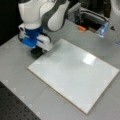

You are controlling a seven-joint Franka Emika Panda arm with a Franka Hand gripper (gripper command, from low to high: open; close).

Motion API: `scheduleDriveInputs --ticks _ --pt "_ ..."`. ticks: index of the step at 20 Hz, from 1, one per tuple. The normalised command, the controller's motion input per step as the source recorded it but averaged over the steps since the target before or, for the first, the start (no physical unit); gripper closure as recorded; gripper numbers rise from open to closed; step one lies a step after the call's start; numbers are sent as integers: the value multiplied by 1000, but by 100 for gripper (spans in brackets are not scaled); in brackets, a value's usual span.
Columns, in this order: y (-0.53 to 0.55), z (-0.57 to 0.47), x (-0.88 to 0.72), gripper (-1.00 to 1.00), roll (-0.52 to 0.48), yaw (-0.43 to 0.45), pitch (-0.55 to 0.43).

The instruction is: Erasing curve lines

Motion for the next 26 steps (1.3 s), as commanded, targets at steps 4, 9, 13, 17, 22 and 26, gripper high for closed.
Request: scheduleDriveInputs --ticks 4,9,13,17,22,26 --pt "-151 -33 148 100 193 29 -46" --pt "-97 -34 145 100 197 11 -60" --pt "-98 -41 140 -100 177 28 -65" --pt "-148 -17 145 -100 153 58 -59" --pt "-216 24 142 -100 157 82 -51" --pt "-246 67 118 -100 156 76 -18"
